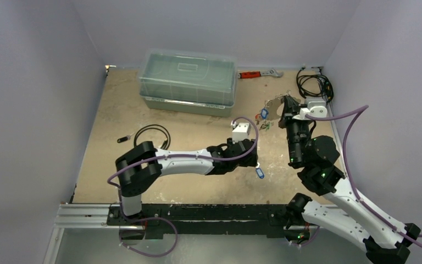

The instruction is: Put the keys on the keyring

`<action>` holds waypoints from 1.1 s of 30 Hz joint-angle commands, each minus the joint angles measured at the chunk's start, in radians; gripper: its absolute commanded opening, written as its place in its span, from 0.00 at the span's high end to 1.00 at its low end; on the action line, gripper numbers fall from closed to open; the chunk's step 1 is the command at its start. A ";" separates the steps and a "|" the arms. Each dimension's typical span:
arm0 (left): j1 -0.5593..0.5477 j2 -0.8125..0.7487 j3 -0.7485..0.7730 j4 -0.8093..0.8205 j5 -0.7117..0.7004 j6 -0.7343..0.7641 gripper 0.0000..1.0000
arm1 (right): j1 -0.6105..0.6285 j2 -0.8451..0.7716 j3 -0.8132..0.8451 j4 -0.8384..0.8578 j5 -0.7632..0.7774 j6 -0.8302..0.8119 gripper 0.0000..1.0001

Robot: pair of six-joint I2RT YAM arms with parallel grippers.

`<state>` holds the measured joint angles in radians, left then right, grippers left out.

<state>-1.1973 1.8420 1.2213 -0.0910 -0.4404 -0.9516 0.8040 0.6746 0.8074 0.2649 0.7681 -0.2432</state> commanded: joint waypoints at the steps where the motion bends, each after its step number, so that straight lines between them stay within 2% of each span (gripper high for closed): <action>1: -0.019 0.055 0.086 -0.036 0.037 -0.091 0.39 | -0.005 -0.029 -0.006 0.075 0.003 0.007 1.00; 6: -0.020 0.129 0.119 -0.022 0.083 -0.105 0.54 | -0.005 -0.047 -0.023 0.079 0.008 0.007 1.00; 13: -0.025 0.189 0.153 -0.027 0.115 -0.111 0.57 | -0.005 -0.063 -0.032 0.079 -0.007 0.015 1.00; 16: -0.028 0.200 0.162 -0.025 0.113 -0.109 0.69 | -0.005 -0.059 -0.035 0.079 -0.020 0.020 1.00; 17: -0.029 0.205 0.164 -0.024 0.110 -0.109 0.70 | -0.005 -0.059 -0.037 0.079 -0.022 0.021 1.00; 33: -0.041 0.230 0.163 -0.012 0.044 -0.110 0.72 | -0.005 -0.043 -0.033 0.059 -0.080 0.047 1.00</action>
<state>-1.2331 2.0617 1.3556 -0.1211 -0.3573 -1.0554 0.8040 0.6304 0.7670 0.2691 0.7143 -0.2161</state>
